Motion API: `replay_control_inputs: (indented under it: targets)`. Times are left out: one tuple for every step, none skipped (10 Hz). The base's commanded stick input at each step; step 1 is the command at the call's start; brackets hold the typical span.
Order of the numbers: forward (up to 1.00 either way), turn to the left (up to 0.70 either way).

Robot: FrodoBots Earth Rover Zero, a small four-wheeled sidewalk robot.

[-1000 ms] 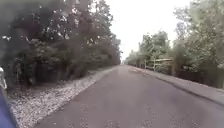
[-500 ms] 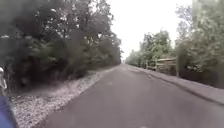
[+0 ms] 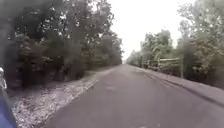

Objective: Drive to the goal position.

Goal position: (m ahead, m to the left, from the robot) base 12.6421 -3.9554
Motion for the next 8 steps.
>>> replay_control_inputs:
  targets:
    - [0.7,0.0]
    - [0.7,-0.2]
    - [0.7,-0.26]
    - [0.7,-0.31]
    - [0.7,-0.23]
    - [0.7,-0.13]
    - [0.7,-0.01]
    - [0.7,0.0]
